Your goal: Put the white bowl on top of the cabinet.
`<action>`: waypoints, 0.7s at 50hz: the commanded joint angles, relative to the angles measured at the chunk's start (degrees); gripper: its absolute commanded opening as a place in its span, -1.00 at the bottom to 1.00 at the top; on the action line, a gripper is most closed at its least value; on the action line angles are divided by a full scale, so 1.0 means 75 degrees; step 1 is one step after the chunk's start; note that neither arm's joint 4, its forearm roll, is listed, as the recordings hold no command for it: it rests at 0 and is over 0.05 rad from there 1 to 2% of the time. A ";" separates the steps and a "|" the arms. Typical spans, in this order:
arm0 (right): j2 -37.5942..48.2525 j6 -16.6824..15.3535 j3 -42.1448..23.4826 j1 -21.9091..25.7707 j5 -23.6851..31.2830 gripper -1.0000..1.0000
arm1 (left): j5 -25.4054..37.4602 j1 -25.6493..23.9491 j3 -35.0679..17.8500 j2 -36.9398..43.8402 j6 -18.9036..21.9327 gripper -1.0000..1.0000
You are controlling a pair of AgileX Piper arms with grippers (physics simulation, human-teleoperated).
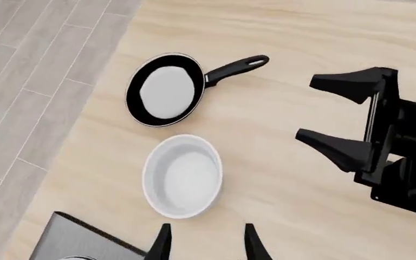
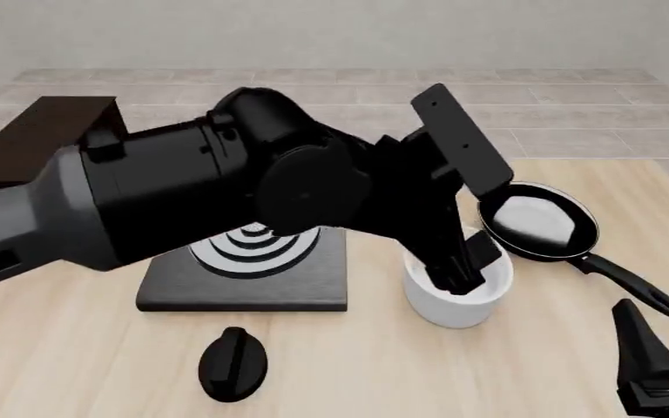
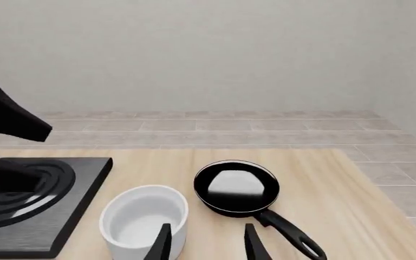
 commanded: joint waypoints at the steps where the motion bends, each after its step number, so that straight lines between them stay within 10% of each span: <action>1: -0.0029 0.0007 -0.0011 -0.0001 0.0043 1.00 | 0.0657 -0.0254 -0.0812 0.0834 0.0399 1.00; 13: -0.0043 -0.0001 -0.0011 0.0000 0.0051 1.00 | 0.1112 0.0104 -0.1275 0.1616 0.1563 1.00; 35: -0.0070 -0.0002 -0.0012 0.0000 0.0080 1.00 | 0.0906 -0.0101 -0.1241 0.2439 0.1339 1.00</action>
